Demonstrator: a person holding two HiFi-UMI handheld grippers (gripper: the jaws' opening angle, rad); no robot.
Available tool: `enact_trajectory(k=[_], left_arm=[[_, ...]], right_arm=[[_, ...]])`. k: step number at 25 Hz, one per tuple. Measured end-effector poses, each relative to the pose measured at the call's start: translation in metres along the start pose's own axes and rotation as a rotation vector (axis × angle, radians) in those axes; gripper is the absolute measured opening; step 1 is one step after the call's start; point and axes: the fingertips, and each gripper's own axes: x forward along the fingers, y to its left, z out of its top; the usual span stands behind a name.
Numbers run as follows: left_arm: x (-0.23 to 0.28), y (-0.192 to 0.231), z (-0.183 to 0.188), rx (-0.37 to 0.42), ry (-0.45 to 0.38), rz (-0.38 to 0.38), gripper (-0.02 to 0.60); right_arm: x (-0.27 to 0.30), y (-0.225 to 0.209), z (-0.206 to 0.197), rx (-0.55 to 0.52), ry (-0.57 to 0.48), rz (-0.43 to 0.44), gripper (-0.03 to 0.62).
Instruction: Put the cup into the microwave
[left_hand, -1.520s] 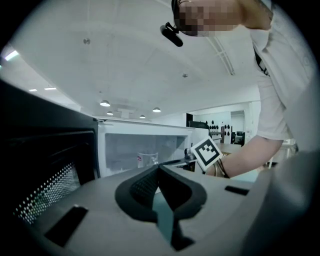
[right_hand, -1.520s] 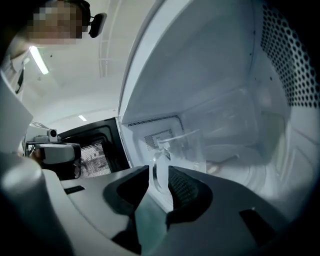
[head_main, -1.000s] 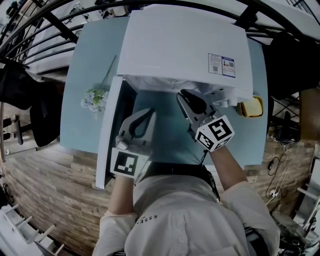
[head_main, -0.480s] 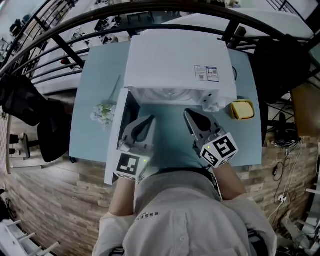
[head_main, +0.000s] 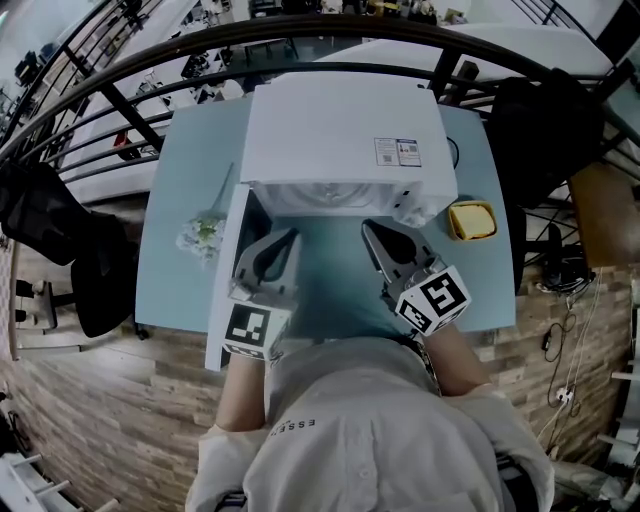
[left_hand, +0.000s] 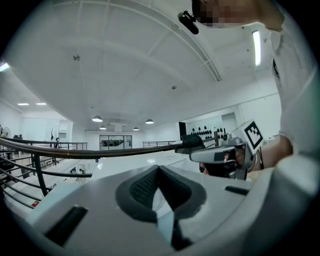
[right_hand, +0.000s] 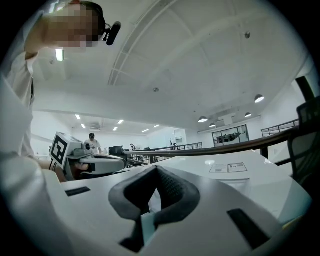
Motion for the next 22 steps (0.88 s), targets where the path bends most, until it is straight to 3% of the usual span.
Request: enact_trajectory(k=[22], left_arm=[[-0.0022, 0.0025, -0.0044, 0.005, 0.024, 0.0, 0.002]], right_arm=[[0.0018, 0.0012, -0.0087, 0.023, -0.005, -0.04, 0.017]])
